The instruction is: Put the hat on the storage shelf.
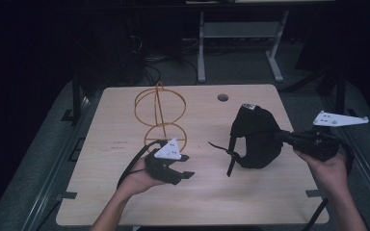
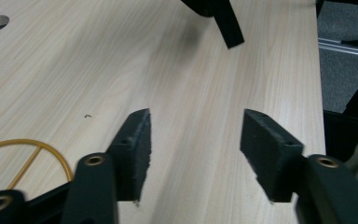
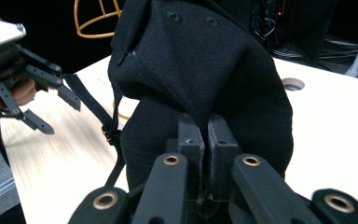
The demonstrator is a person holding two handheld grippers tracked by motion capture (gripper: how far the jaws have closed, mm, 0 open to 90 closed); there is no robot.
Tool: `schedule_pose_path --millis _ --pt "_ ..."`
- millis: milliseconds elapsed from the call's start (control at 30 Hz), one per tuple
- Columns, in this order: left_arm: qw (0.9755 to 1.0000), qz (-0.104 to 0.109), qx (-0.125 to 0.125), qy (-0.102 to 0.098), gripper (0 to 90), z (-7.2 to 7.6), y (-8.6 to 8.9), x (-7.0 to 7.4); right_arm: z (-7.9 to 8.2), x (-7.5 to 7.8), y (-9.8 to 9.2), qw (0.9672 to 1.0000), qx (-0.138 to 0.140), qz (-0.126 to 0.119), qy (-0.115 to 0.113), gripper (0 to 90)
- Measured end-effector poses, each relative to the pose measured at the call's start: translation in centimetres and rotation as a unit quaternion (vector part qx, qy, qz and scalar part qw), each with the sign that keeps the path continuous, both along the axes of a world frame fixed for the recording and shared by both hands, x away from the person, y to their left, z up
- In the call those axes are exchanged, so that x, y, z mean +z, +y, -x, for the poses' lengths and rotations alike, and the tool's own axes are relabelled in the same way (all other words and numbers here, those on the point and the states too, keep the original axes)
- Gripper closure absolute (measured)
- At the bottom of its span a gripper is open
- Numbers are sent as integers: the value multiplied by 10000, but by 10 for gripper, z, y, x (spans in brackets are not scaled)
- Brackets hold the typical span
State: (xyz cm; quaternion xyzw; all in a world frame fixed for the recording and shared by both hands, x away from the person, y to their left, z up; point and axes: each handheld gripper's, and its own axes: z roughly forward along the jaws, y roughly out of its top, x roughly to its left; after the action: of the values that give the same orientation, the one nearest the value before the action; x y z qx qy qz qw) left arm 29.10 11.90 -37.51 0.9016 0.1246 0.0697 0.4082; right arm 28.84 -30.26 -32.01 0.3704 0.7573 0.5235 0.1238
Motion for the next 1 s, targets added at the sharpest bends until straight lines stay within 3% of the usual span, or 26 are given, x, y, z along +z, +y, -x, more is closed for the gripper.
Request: schedule_pose_path --millis 367,433,1000 --pt "10000 -68 1 -74 349 6 7 -27 -8 18 4 10000 12 59 -11 866" --pt "9998 -218 2 -3 348 8 7 -30 -11 22 6 10000 26 91 -13 866" --pt "9998 -196 102 -20 339 11 12 -35 -34 60 32 9994 294 62 -171 866"
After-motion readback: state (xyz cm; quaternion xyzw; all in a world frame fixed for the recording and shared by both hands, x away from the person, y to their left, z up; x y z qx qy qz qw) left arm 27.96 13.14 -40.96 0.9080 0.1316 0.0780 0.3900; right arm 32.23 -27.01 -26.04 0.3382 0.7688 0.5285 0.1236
